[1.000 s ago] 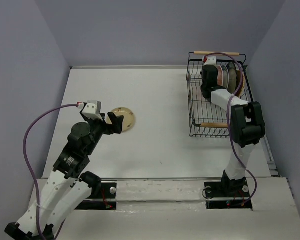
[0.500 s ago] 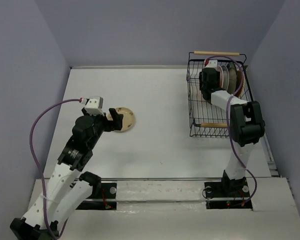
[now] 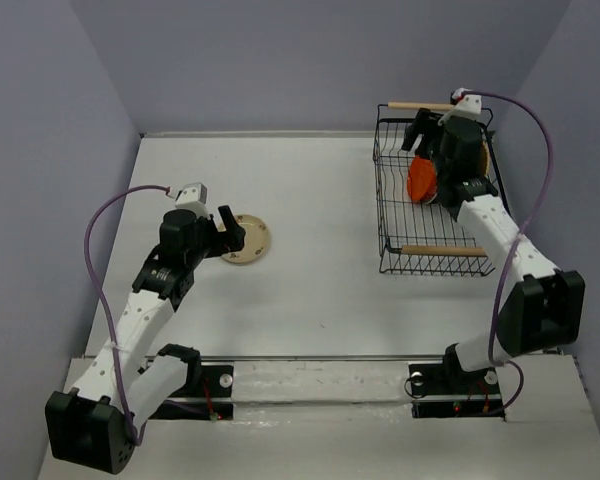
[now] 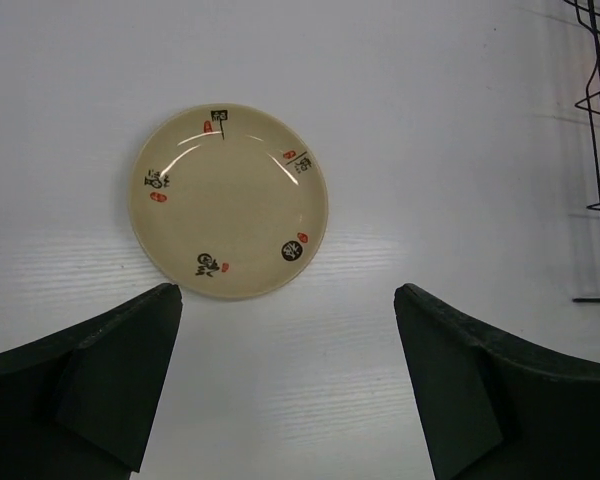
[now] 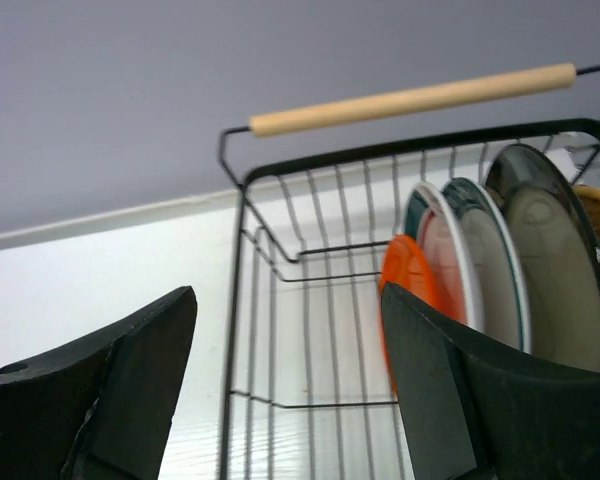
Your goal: Load the plates into the dish rack
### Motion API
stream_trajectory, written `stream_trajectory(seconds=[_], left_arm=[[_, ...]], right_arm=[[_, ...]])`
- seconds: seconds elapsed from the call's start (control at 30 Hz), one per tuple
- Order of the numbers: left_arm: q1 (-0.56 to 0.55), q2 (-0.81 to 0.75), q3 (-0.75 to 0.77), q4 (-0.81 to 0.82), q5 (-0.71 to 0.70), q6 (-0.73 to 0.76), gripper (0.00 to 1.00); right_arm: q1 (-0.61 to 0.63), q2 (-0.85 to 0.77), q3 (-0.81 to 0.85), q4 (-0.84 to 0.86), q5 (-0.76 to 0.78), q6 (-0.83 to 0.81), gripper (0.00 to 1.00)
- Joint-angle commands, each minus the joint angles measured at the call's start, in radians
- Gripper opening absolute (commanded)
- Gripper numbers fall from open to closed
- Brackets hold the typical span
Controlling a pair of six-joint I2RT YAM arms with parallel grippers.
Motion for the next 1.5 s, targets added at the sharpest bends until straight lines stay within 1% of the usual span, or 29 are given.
stream_trajectory(seconds=[0.0,0.07,0.13,0.17,0.2,0.23,0.27,0.3,0.37,0.4,0.47,0.6,0.7,0.77,0.83,0.87,0.9,0.93,1.0,1.1,1.13,1.17,1.2,1.23,1.37,1.47], left_arm=[[0.044,0.026,0.014,0.055,0.095,-0.094,0.99],[0.054,0.029,-0.012,0.072,0.098,-0.132,0.99],[0.055,0.020,-0.036,0.095,0.071,-0.214,0.99],[0.055,0.012,-0.059,0.120,0.061,-0.255,0.99],[0.055,0.004,-0.128,0.190,0.045,-0.299,0.99],[0.055,-0.011,-0.171,0.230,0.037,-0.402,0.99],[0.055,-0.014,-0.249,0.274,0.008,-0.445,0.99],[0.055,-0.010,-0.280,0.335,-0.015,-0.511,0.99],[0.055,0.007,-0.329,0.376,-0.087,-0.540,0.99],[0.055,0.017,-0.360,0.396,-0.154,-0.551,0.98],[0.055,0.050,-0.386,0.419,-0.227,-0.562,0.96],[0.057,0.134,-0.399,0.474,-0.311,-0.582,0.89],[0.057,0.268,-0.374,0.528,-0.333,-0.588,0.87],[0.057,0.322,-0.354,0.567,-0.354,-0.591,0.84],[0.058,0.398,-0.337,0.588,-0.360,-0.596,0.78],[0.058,0.420,-0.322,0.607,-0.360,-0.594,0.70],[0.060,0.443,-0.314,0.615,-0.362,-0.599,0.56],[0.060,0.475,-0.308,0.623,-0.365,-0.600,0.51],[0.063,0.495,-0.291,0.646,-0.373,-0.603,0.48],[0.069,0.526,-0.271,0.669,-0.371,-0.604,0.36],[0.070,0.540,-0.268,0.674,-0.370,-0.597,0.28],[0.074,0.544,-0.264,0.686,-0.370,-0.596,0.22],[0.078,0.549,-0.265,0.693,-0.368,-0.594,0.10],[0.083,0.553,-0.268,0.704,-0.367,-0.593,0.05],[0.109,0.535,-0.311,0.793,-0.322,-0.588,0.05],[0.109,0.451,-0.357,0.850,-0.272,-0.574,0.06]], right_arm=[[0.031,-0.144,-0.082,0.035,-0.217,0.131,0.80],[0.042,-0.211,-0.134,0.052,-0.284,0.177,0.80],[0.051,-0.251,-0.174,0.086,-0.356,0.214,0.80],[0.062,-0.268,-0.196,0.098,-0.369,0.229,0.80],[0.062,-0.296,-0.234,0.124,-0.382,0.238,0.80],[0.062,-0.307,-0.250,0.132,-0.402,0.254,0.80],[0.071,-0.313,-0.259,0.135,-0.409,0.266,0.80],[0.071,-0.321,-0.277,0.137,-0.418,0.275,0.80],[0.082,-0.328,-0.296,0.140,-0.461,0.312,0.80],[0.082,-0.334,-0.320,0.153,-0.479,0.321,0.80],[0.121,-0.351,-0.343,0.169,-0.502,0.329,0.79],[0.160,-0.357,-0.353,0.172,-0.516,0.334,0.79],[0.194,-0.344,-0.343,0.169,-0.539,0.329,0.79],[0.207,-0.335,-0.337,0.169,-0.541,0.329,0.78],[0.220,-0.327,-0.333,0.169,-0.541,0.327,0.78],[0.232,-0.324,-0.328,0.167,-0.541,0.326,0.77],[0.232,-0.321,-0.327,0.169,-0.539,0.324,0.77],[0.243,-0.319,-0.327,0.167,-0.536,0.323,0.77],[0.255,-0.315,-0.325,0.169,-0.530,0.323,0.77],[0.266,-0.307,-0.322,0.169,-0.528,0.321,0.77],[0.266,-0.302,-0.319,0.167,-0.527,0.320,0.77],[0.276,-0.301,-0.317,0.167,-0.527,0.318,0.77],[0.289,-0.298,-0.314,0.166,-0.528,0.318,0.77],[0.289,-0.293,-0.310,0.166,-0.533,0.315,0.76],[0.359,-0.215,-0.239,0.117,-0.597,0.272,0.76],[0.416,-0.158,-0.186,0.059,-0.625,0.229,0.77]])
